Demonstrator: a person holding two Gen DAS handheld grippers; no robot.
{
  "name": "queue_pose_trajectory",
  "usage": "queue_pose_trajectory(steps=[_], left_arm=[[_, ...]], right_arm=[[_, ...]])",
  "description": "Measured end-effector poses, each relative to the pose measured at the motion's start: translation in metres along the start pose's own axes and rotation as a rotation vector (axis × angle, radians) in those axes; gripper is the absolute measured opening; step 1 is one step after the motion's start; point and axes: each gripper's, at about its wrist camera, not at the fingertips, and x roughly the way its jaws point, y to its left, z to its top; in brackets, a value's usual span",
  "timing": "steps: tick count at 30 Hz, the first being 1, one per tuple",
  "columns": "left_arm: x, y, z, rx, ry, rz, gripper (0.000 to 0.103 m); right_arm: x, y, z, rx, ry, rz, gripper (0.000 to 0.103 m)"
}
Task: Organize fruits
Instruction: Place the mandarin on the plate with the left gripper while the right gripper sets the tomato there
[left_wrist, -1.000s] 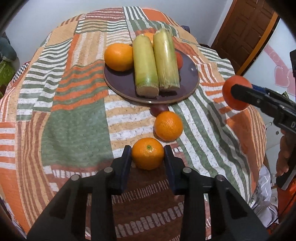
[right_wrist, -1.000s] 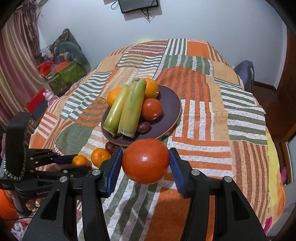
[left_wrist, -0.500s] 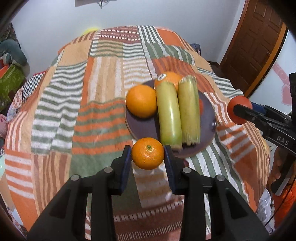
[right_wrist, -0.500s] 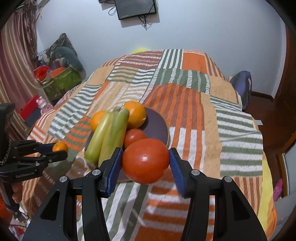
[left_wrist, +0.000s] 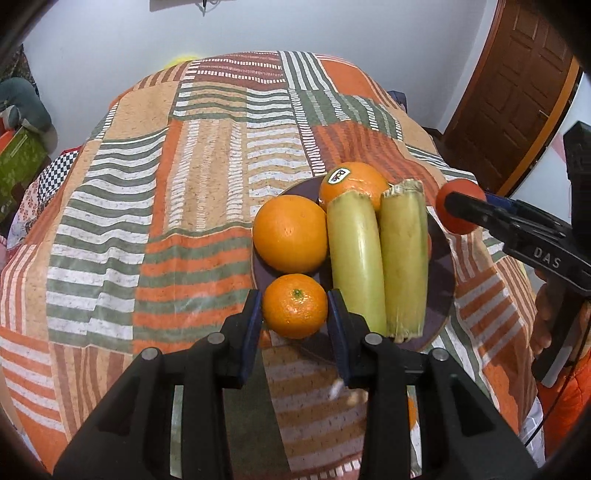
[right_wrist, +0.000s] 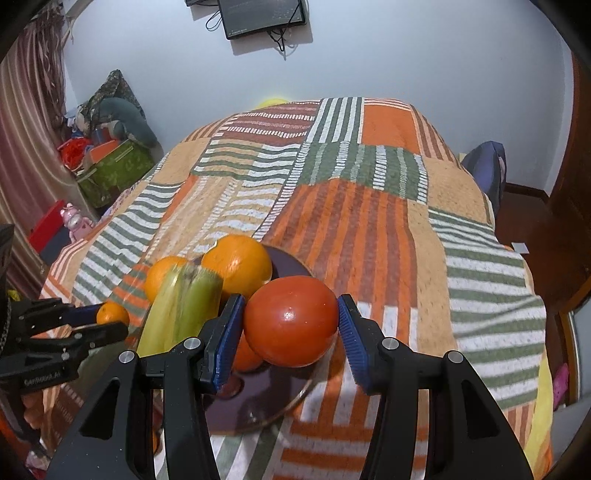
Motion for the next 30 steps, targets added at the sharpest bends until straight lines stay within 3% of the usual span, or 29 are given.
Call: queue_pose_trajectory(steps=[17, 30], left_arm=[[0.026, 0.004, 0.004, -0.03, 0.03, -0.017, 0.035], [0.026, 0.003, 0.002, -0.045, 0.037, -0.022, 0.035]], right_arm=[[0.034, 0.009, 0.004, -0.029, 0.057, -0.023, 0.048], [0.03, 0.013, 0.006, -0.019, 0.045, -0.01, 0.05]])
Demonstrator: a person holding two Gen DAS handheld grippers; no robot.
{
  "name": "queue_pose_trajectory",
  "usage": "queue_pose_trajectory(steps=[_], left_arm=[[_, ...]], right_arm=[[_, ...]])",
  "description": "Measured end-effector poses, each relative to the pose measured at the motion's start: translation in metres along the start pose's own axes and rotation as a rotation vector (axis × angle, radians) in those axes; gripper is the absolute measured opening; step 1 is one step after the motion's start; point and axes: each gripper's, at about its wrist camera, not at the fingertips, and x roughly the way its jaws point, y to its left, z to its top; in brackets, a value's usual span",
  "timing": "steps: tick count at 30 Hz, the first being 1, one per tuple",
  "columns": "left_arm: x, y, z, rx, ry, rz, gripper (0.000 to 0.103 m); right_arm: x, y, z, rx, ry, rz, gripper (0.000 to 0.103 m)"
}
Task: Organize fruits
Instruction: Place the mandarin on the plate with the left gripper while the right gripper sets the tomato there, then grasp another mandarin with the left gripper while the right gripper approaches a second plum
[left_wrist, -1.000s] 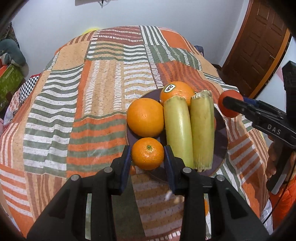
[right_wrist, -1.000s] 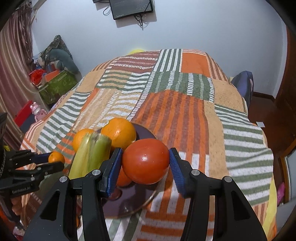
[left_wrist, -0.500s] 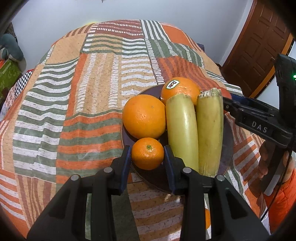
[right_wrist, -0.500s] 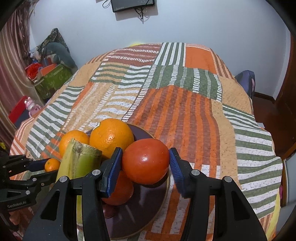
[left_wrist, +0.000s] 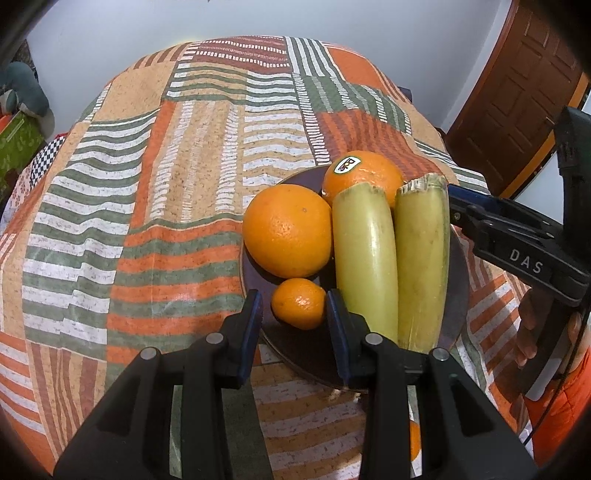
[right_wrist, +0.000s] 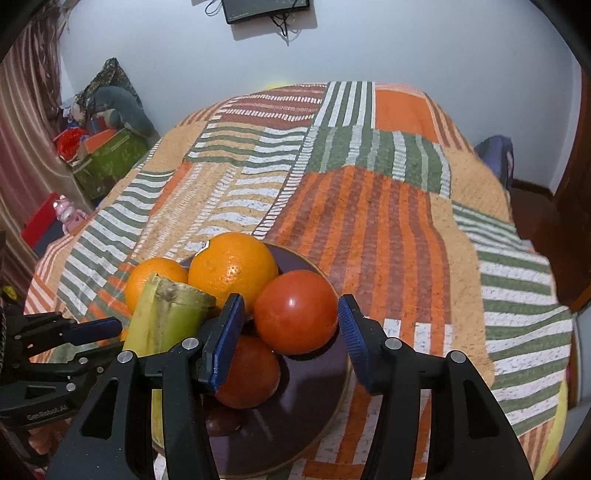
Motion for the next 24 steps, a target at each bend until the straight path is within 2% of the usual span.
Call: queue_pose_trajectory(steps=[5, 10, 24], left_arm=[[-0.014, 0.001, -0.001, -0.002, -0.018, -0.004, 0.042], [-0.033, -0.002, -0.006, 0.004, -0.037, -0.011, 0.042], [-0.079, -0.04, -0.047, 0.047, -0.042, -0.014, 0.05]], right_arm=[[-0.007, 0.001, -0.002, -0.009, -0.003, 0.008, 0.052], [-0.022, 0.001, -0.007, -0.017, -0.009, 0.0, 0.052], [-0.085, 0.004, -0.037, -0.028, -0.064, 0.008, 0.052]])
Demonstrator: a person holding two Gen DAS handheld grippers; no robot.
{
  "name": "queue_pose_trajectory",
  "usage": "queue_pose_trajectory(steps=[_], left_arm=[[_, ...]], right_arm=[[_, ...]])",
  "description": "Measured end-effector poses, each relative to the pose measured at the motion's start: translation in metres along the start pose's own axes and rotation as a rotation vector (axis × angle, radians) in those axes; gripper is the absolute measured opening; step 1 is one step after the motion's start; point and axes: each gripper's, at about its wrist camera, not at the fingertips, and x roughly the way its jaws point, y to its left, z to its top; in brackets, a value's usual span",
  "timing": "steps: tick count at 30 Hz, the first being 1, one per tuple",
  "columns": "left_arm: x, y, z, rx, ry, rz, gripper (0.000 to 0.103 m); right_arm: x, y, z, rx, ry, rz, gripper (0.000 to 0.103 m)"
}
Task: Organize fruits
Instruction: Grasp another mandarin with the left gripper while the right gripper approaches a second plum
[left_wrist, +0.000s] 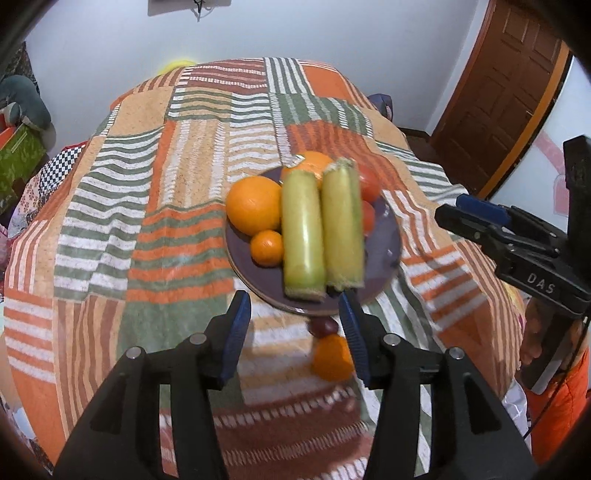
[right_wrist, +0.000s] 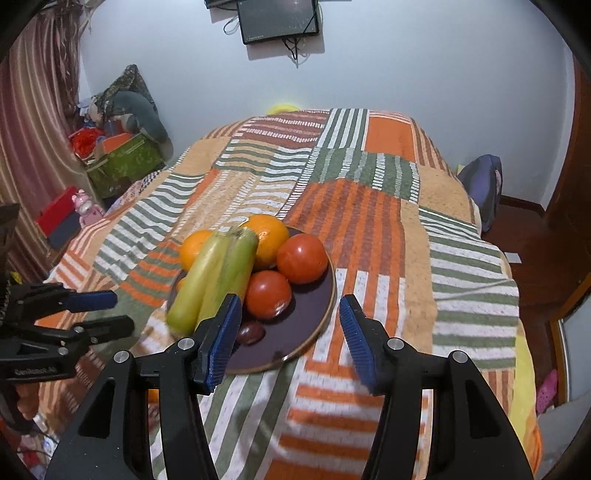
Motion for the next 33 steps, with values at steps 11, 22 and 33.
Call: queue_pose_trajectory(steps=[11, 22, 33], left_arm=[[0.029, -0.029, -0.028, 0.047, 0.109, 0.002, 0.052], [0.045, -0.032, -0.038, 0.071, 0.12, -0.007, 0.036], [0.006, 0.021, -0.047, -0.025, 0.038, 0.023, 0.036]], right_arm=[[-0.018, 0.003, -0.034, 0.023, 0.03, 0.023, 0.052], [0.001, 0.018, -0.054, 0.039, 0.106, 0.064, 0.052], [0.047, 0.064, -0.058, -0.049, 0.205, 0.129, 0.032]])
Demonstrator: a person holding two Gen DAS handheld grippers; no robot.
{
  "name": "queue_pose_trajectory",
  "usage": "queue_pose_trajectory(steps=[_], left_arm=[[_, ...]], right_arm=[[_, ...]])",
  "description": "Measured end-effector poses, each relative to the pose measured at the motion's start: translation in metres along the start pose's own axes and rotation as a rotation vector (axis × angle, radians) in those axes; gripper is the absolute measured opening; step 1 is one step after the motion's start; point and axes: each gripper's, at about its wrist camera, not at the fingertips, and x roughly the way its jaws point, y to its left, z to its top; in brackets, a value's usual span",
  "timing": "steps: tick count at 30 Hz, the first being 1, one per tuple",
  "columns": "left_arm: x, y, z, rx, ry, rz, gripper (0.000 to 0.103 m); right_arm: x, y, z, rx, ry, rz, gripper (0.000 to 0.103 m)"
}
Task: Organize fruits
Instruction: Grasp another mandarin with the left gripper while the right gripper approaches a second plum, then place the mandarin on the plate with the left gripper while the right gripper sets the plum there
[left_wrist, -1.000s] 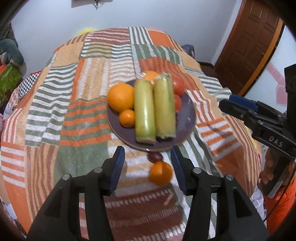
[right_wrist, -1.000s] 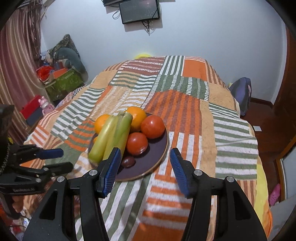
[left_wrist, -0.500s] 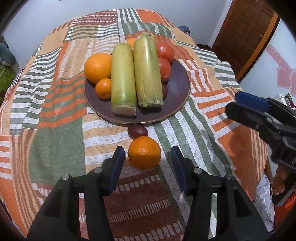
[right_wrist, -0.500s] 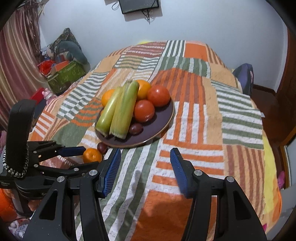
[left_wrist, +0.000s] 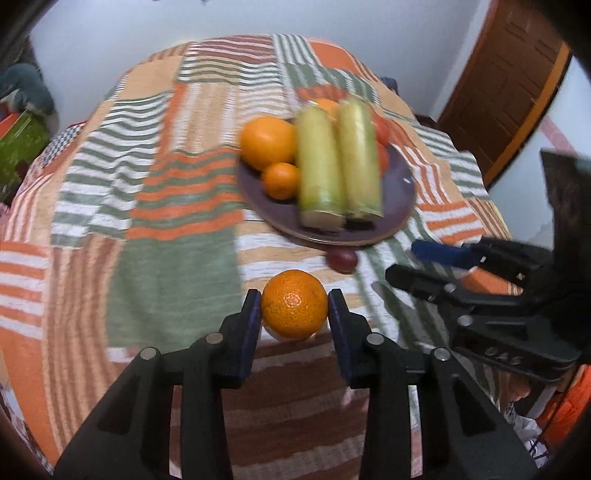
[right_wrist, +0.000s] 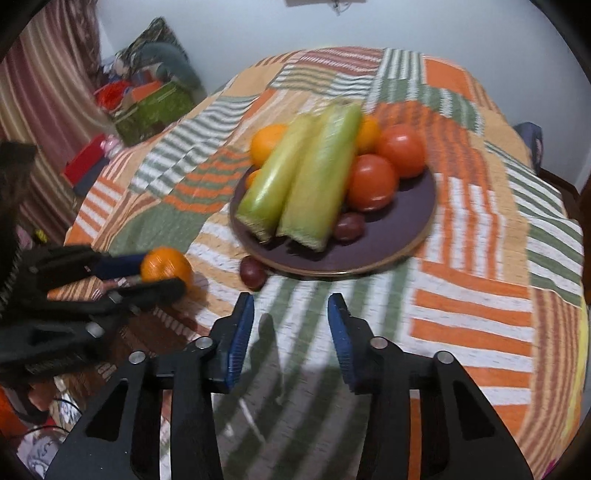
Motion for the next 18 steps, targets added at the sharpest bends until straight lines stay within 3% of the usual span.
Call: queue_pose_trajectory(steps=[7, 18], left_arm=[[-0.009, 0.023, -0.004, -0.052, -0.024, -0.013, 0.036], [-0.004, 0.023, 0.0, -0.042, -0.024, -0.03, 0.036]], right_arm=[[0.022, 0.015, 0.006, -0.019, 0.035, 0.011, 0.023], [0.032, 0.016, 0.013, -0.013, 0.047, 0.016, 0.018]])
